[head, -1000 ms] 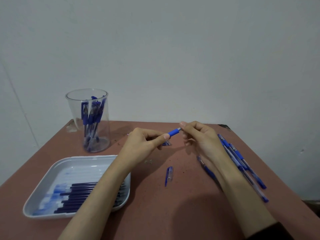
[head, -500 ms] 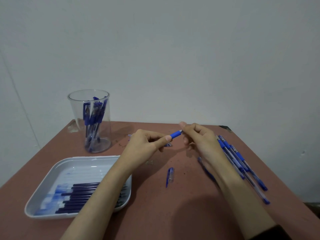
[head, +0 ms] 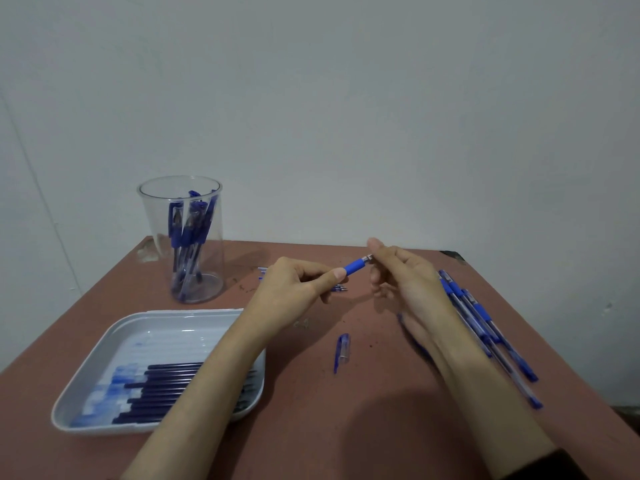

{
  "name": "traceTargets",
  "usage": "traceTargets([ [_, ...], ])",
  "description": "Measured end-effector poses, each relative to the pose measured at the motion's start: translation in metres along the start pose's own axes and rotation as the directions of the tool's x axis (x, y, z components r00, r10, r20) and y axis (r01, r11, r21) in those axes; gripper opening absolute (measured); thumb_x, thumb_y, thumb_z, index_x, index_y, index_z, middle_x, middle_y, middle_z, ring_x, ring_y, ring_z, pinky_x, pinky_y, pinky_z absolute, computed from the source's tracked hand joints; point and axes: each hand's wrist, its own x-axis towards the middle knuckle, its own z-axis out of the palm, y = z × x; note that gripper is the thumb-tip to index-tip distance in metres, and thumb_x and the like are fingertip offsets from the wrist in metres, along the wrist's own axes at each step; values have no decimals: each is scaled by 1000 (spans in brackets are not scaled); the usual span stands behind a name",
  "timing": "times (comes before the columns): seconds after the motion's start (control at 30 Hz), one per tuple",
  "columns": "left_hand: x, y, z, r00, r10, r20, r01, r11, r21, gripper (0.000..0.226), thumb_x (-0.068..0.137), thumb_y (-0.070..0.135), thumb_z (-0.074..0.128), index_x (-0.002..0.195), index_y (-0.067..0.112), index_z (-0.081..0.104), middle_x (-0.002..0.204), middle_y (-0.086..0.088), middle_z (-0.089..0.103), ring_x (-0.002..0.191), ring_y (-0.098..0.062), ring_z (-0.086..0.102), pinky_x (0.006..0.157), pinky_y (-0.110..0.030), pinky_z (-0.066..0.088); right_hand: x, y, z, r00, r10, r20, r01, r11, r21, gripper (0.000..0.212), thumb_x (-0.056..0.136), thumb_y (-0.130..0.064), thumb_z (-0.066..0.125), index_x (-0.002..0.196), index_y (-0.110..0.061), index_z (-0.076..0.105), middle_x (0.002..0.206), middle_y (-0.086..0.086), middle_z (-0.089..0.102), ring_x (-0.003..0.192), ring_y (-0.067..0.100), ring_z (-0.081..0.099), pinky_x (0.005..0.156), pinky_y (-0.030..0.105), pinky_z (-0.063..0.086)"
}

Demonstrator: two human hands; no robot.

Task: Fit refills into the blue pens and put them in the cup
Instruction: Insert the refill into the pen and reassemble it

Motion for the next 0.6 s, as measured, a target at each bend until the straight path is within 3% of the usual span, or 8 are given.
traceTargets([
  [0.07,0,0,0,1000,-2,5,2,1000,-18,38,91,32,59,54,31,65,44,11,50,41,-4,32,44,-14,27,0,0,0,998,6,56,-8,999,33,31,72,-33,70,93,-9,70,67,0,59,58,10,53,57,21,44],
  [0.2,0,1,1,1000,-6,18,7,1000,-18,44,92,32,58,48,31,64,45,10,51,41,-4,34,44,-14,29,1,2,1,1000,-24,-16,23,998,-52,21,78,-31,70,77,-11,66,59,-2,54,53,10,49,56,20,42],
  [0.33,1,0,2,999,-18,43,20,999,-43,45,94,33,54,50,30,64,43,10,47,39,-3,32,43,-14,28,2,1,1,998,1,65,-7,996,85,33,71,-30,68,94,-7,71,69,-2,61,63,9,54,61,22,46],
  [0.53,3,-3,5,999,31,19,-32,998,53,30,92,32,57,64,32,65,44,13,51,40,-4,32,43,-14,28,5,9,6,997,-17,-74,27,990,136,34,69,-24,71,89,3,65,55,-4,49,54,8,44,55,20,41],
  [0.6,3,-5,4,999,42,2,-42,996,83,25,92,32,57,70,29,67,44,15,52,40,-5,33,43,-14,28,6,13,7,994,-24,-109,40,989,145,23,75,-19,72,84,1,64,54,-2,45,54,10,41,54,20,39],
])
